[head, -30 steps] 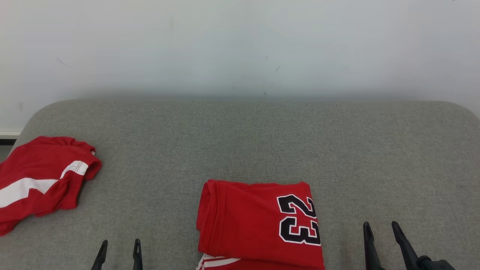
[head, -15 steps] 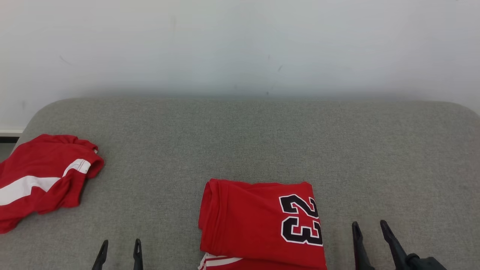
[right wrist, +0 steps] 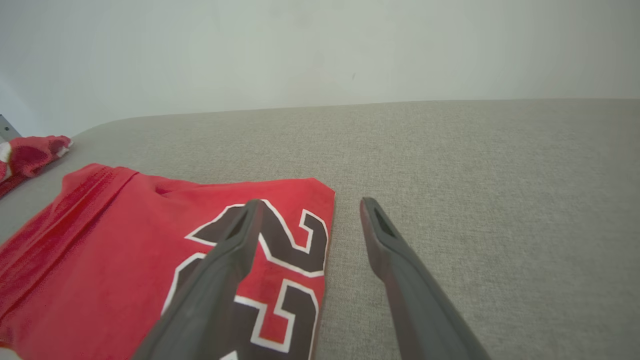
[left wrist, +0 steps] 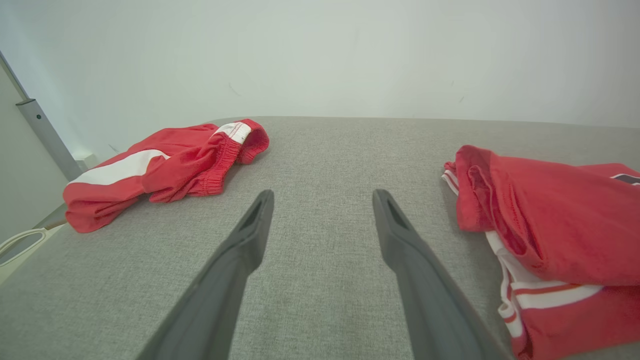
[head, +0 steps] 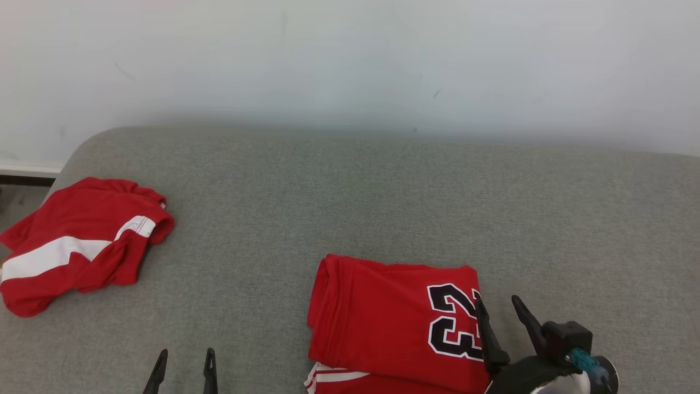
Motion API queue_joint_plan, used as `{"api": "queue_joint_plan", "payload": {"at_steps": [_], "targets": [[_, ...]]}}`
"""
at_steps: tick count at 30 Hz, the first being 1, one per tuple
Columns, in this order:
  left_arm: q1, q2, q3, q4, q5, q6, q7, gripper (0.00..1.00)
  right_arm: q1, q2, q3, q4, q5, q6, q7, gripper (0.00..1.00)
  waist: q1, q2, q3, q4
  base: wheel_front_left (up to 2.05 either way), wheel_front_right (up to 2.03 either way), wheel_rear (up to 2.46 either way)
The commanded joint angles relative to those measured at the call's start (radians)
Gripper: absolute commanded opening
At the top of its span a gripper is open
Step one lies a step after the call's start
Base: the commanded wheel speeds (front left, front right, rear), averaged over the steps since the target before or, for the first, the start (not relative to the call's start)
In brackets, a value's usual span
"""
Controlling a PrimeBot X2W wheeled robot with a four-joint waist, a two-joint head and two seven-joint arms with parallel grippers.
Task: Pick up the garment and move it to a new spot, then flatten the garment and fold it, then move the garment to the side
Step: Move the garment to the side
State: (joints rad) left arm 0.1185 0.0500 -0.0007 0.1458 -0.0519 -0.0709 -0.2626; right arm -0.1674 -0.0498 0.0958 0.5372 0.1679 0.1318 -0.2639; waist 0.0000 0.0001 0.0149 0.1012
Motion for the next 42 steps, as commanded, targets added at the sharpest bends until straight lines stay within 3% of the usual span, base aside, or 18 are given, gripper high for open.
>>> {"api": "queue_joint_plan", "payload": {"at_steps": [1,14,22,23,25,26,31,35,38,42], "targets": [[-0.017,0.001,-0.005,0.004,-0.005,-0.002,-0.003,1.00,-0.041,-0.001,0.001,0.061,-0.003,-0.002,0.000,1.00,0.0000,-0.0001,0.010,0.017,0.00,0.00,0.00],[-0.026,0.001,-0.009,0.022,-0.020,-0.008,-0.003,1.00,-0.143,-0.001,0.036,0.314,0.071,-0.002,-0.001,1.00,0.0000,-0.0001,0.023,0.045,0.00,0.00,0.00],[-0.041,0.001,-0.012,0.028,-0.018,-0.013,-0.003,1.00,-0.176,0.000,0.125,0.473,0.243,-0.002,0.006,1.00,0.0000,-0.0001,0.026,0.051,0.00,0.00,0.00],[-0.042,0.001,-0.013,0.028,-0.018,-0.013,-0.003,1.00,-0.184,0.001,0.145,0.481,0.257,-0.002,0.006,0.97,0.0000,-0.0001,0.027,0.052,0.00,0.00,0.00],[-0.039,0.001,-0.013,0.027,-0.019,-0.013,-0.003,1.00,-0.193,0.003,0.182,0.492,0.288,-0.002,0.006,0.07,0.0000,-0.0001,0.027,0.053,0.00,0.00,0.00],[-0.039,0.001,-0.012,0.026,-0.021,-0.012,-0.003,1.00,-0.196,0.005,0.199,0.496,0.304,-0.001,0.006,0.00,0.0000,-0.0001,0.028,0.052,0.00,0.00,0.00],[-0.032,0.001,-0.007,0.023,-0.026,-0.007,-0.003,1.00,-0.225,0.002,0.231,0.505,0.305,-0.002,0.006,0.00,0.0000,-0.0001,0.030,0.040,0.00,0.00,0.00],[-0.029,0.001,-0.005,0.017,-0.033,-0.001,-0.003,1.00,-0.267,-0.003,0.185,0.473,0.195,-0.002,0.000,0.00,0.0000,-0.0001,0.039,0.019,0.00,0.00,0.00],[-0.043,0.001,0.000,0.015,-0.037,-0.001,-0.003,1.00,-0.294,-0.044,0.147,0.429,0.084,-0.002,-0.001,0.00,0.0000,-0.0001,0.049,-0.004,0.00,0.00,0.00],[-0.057,0.001,0.005,0.010,-0.047,0.001,-0.003,1.00,-0.334,-0.089,0.114,0.391,0.018,-0.002,-0.001,0.00,0.0000,-0.0001,0.063,-0.028,0.00,0.00,0.00]]}}
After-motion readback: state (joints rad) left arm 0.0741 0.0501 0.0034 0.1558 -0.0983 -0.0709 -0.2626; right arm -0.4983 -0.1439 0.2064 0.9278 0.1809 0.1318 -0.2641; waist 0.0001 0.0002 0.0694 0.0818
